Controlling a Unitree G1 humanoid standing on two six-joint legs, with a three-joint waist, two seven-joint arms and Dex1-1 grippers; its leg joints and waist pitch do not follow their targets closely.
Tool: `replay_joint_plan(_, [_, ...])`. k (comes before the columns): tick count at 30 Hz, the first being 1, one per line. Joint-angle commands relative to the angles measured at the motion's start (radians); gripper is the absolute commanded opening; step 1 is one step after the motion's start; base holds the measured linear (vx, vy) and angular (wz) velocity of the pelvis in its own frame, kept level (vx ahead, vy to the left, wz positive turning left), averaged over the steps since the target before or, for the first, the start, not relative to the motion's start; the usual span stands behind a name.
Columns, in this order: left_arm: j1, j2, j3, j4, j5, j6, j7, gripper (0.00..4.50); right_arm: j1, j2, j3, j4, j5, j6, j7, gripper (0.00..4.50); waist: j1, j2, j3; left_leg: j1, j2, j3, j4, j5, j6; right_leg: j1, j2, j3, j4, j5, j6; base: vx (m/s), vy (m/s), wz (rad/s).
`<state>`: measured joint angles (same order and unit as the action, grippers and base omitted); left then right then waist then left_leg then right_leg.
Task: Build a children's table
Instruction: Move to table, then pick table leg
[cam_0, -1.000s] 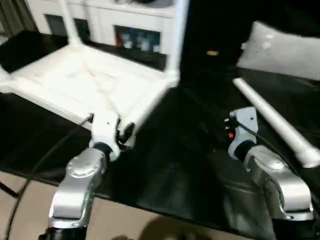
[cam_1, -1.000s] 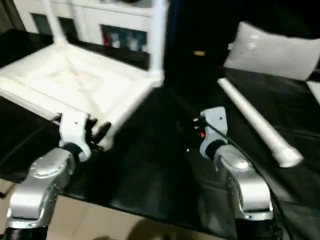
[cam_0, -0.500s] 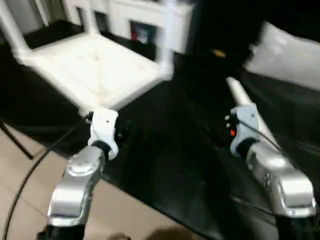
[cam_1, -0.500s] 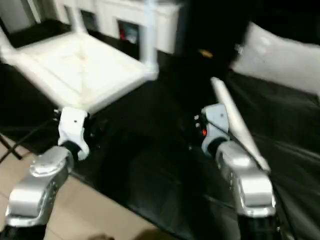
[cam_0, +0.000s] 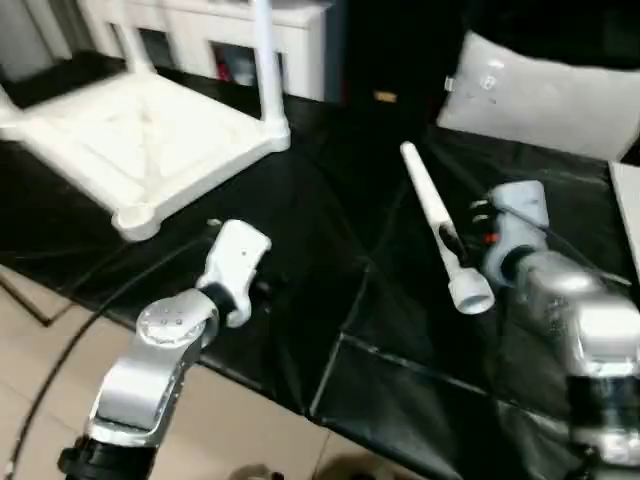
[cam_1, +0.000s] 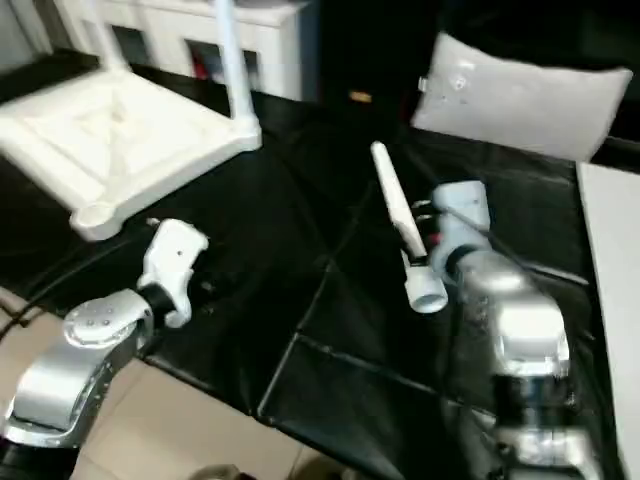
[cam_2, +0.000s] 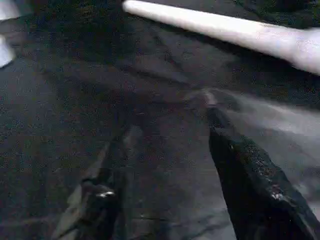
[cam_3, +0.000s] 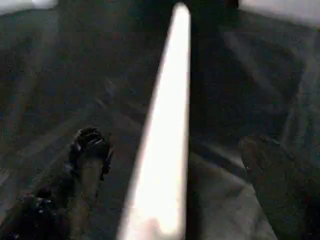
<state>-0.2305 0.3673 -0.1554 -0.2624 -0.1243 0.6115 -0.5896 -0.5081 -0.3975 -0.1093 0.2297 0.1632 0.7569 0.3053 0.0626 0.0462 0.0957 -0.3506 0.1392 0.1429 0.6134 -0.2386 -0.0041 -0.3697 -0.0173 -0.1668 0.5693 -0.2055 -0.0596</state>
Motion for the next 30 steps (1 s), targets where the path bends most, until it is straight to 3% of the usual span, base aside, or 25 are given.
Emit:
replay_joint_plan(1, [-0.015, 0.021, -0.006, -0.018, -0.028, 0.018, -0.053, 2.44, -0.033, -0.004, 0.009, 0.059, 0.017, 0.003, 0.056, 4.50, -0.004, 0.017, -0.063, 0.015, 0.198, -0.104, -0.107, -0.326, 0.092, 0.069, -0.119, 0.057, -0.046, -0.428, 0.147, 0.000, 0.000, 0.00])
replay_joint_plan(2, [-0.017, 0.026, -0.007, -0.019, -0.033, 0.020, -0.064, 2.44, -0.043, -0.007, 0.010, 0.076, 0.024, 0.005, 0.071, 4.50, -0.020, 0.025, -0.065, 0.019, 0.231, -0.116, -0.148, -0.399, 0.089, 0.035, -0.136, 0.103, 0.065, -0.113, 0.062, 0.000, 0.000, 0.00])
replay_joint_plan(3, [-0.028, 0.044, -0.014, -0.016, -0.040, 0.024, -0.092, 2.44, -0.075, -0.016, 0.020, 0.131, 0.020, 0.001, 0.089, 4.50, -0.014, 0.013, -0.057, 0.024, 0.190, -0.090, -0.159, -0.470, 0.067, 0.014, -0.121, 0.108, 0.078, -0.059, 0.025, 0.000, 0.000, 0.00])
replay_joint_plan(4, [-0.047, 0.069, -0.025, -0.011, -0.051, 0.036, -0.134, 2.44, -0.133, -0.031, 0.041, 0.243, 0.000, -0.030, 0.117, 4.50, -0.019, -0.035, -0.051, 0.014, 0.091, -0.054, -0.112, -0.535, -0.022, 0.020, -0.150, 0.148, 0.003, -0.287, -0.017, 0.000, 0.000, 0.00])
replay_joint_plan(5, [-0.056, 0.079, -0.031, -0.009, -0.054, 0.039, -0.154, 2.44, -0.163, -0.038, 0.054, 0.304, -0.011, -0.050, 0.138, 4.50, -0.006, -0.045, -0.049, 0.006, 0.042, -0.041, -0.059, -0.409, -0.048, 0.026, -0.202, 0.150, -0.056, -0.561, -0.004, 0.000, 0.000, 0.00])
replay_joint_plan(6, [-0.060, 0.083, -0.034, -0.008, -0.056, 0.041, -0.164, 2.44, -0.178, -0.041, 0.061, 0.338, -0.018, -0.062, 0.151, 4.50, 0.029, -0.048, -0.060, -0.027, 0.044, -0.034, -0.010, -0.055, 0.015, 0.044, -0.238, 0.184, -0.086, -0.736, 0.014, 0.000, 0.000, 0.00])
replay_joint_plan(7, [-0.064, 0.085, -0.038, -0.006, -0.055, 0.039, -0.172, 2.44, -0.190, -0.043, 0.066, 0.362, -0.024, -0.075, 0.158, 4.50, 0.029, -0.048, -0.060, -0.027, 0.044, -0.034, -0.010, -0.055, 0.015, 0.044, -0.238, 0.184, -0.086, -0.736, 0.014, 0.000, 0.000, 0.00])
replay_joint_plan(8, [-0.068, 0.089, -0.043, -0.006, -0.058, 0.040, -0.181, 2.44, -0.208, -0.041, 0.065, 0.394, -0.025, -0.082, 0.165, 4.50, 0.034, -0.038, -0.060, -0.028, 0.054, -0.026, -0.042, -0.007, 0.027, 0.034, -0.189, 0.155, -0.079, -0.635, -0.013, 0.000, 0.000, 0.00])
replay_joint_plan(9, [-0.074, 0.094, -0.050, -0.012, -0.064, 0.045, -0.191, 2.44, -0.235, -0.043, 0.075, 0.442, -0.032, -0.101, 0.197, 4.50, 0.022, -0.028, -0.071, -0.018, 0.079, -0.027, -0.063, -0.040, 0.026, 0.031, -0.147, 0.128, -0.048, -0.425, -0.082, 0.000, 0.000, 0.00])
replay_joint_plan(11, [-0.077, 0.097, -0.053, -0.015, -0.071, 0.049, -0.192, 2.44, -0.254, -0.044, 0.080, 0.478, -0.037, -0.113, 0.217, 4.50, 0.018, -0.026, -0.079, -0.016, 0.089, -0.029, -0.061, -0.029, 0.040, 0.030, -0.144, 0.128, -0.032, -0.281, -0.128, 0.000, 0.000, 0.00])
replay_joint_plan(12, [-0.079, 0.099, -0.054, -0.016, -0.075, 0.052, -0.191, 2.43, -0.267, -0.045, 0.085, 0.505, -0.041, -0.122, 0.234, 4.32, 0.017, -0.036, -0.088, -0.023, 0.085, -0.025, -0.055, 0.020, 0.064, 0.039, -0.147, 0.130, -0.015, -0.135, -0.176, 0.000, 0.000, 0.00])
replay_joint_plan(13, [-0.082, 0.099, -0.054, -0.018, -0.081, 0.053, -0.190, 2.42, -0.282, -0.048, 0.092, 0.534, -0.048, -0.135, 0.252, 4.21, 0.018, -0.035, -0.091, -0.030, 0.084, -0.026, -0.052, 0.051, 0.076, 0.044, -0.151, 0.131, -0.005, -0.071, -0.194, 0.000, 0.000, 0.00])
replay_joint_plan(14, [-0.083, 0.099, -0.053, -0.018, -0.085, 0.055, -0.190, 2.42, -0.294, -0.049, 0.097, 0.558, -0.053, -0.147, 0.265, 4.21, 0.025, -0.032, -0.095, -0.032, 0.084, -0.022, -0.044, 0.103, 0.125, 0.037, -0.151, 0.128, 0.003, 0.027, -0.233, 0.000, 0.000, 0.00])
replay_joint_plan(15, [-0.083, 0.100, -0.053, -0.019, -0.086, 0.057, -0.194, 2.42, -0.315, -0.049, 0.100, 0.594, -0.052, -0.162, 0.276, 4.11, 0.027, -0.032, -0.095, -0.034, 0.085, -0.021, -0.042, 0.110, 0.137, 0.036, -0.152, 0.128, 0.003, 0.039, -0.236, 0.000, 0.000, 0.00])
replay_joint_plan(16, [-0.083, 0.100, -0.053, -0.019, -0.087, 0.058, -0.196, 2.42, -0.328, -0.048, 0.101, 0.616, -0.052, -0.170, 0.282, 4.02, 0.029, -0.033, -0.094, -0.036, 0.086, -0.021, -0.041, 0.113, 0.152, 0.035, -0.152, 0.126, 0.006, 0.048, -0.248, 0.000, 0.000, 0.00])
replay_joint_plan(17, [-0.083, 0.101, -0.053, -0.019, -0.086, 0.060, -0.201, 2.42, -0.353, -0.048, 0.112, 0.657, -0.063, -0.186, 0.296, 3.89, 0.028, -0.038, -0.091, -0.036, 0.089, -0.019, -0.041, 0.094, 0.156, 0.036, -0.154, 0.125, 0.000, 0.016, -0.245, 0.000, 0.000, 0.00])
replay_joint_plan(18, [-0.083, 0.100, -0.054, -0.018, -0.085, 0.060, -0.202, 2.42, -0.360, -0.047, 0.121, 0.668, -0.071, -0.188, 0.305, 3.82, 0.028, -0.037, -0.089, -0.037, 0.089, -0.020, -0.042, 0.081, 0.153, 0.036, -0.155, 0.124, -0.001, -0.008, -0.245, 0.000, 0.000, 0.00])
replay_joint_plan(21, [-0.088, 0.102, -0.059, -0.013, -0.089, 0.062, -0.198, 2.42, -0.382, -0.045, 0.145, 0.718, -0.093, -0.182, 0.322, 3.70, 0.027, -0.038, -0.081, -0.034, 0.091, -0.018, -0.045, 0.011, 0.114, 0.037, -0.156, 0.124, -0.018, -0.154, -0.212, 0.000, 0.000, 0.00])
replay_joint_plan(30, [-0.095, 0.105, -0.066, -0.005, -0.096, 0.062, -0.210, 2.42, -0.412, -0.047, 0.177, 0.806, -0.128, -0.154, 0.351, 2.89, 0.027, -0.034, -0.075, -0.030, 0.092, -0.016, -0.048, -0.058, 0.067, 0.032, -0.157, 0.126, -0.031, -0.268, -0.177, 0.000, 0.000, 0.00])
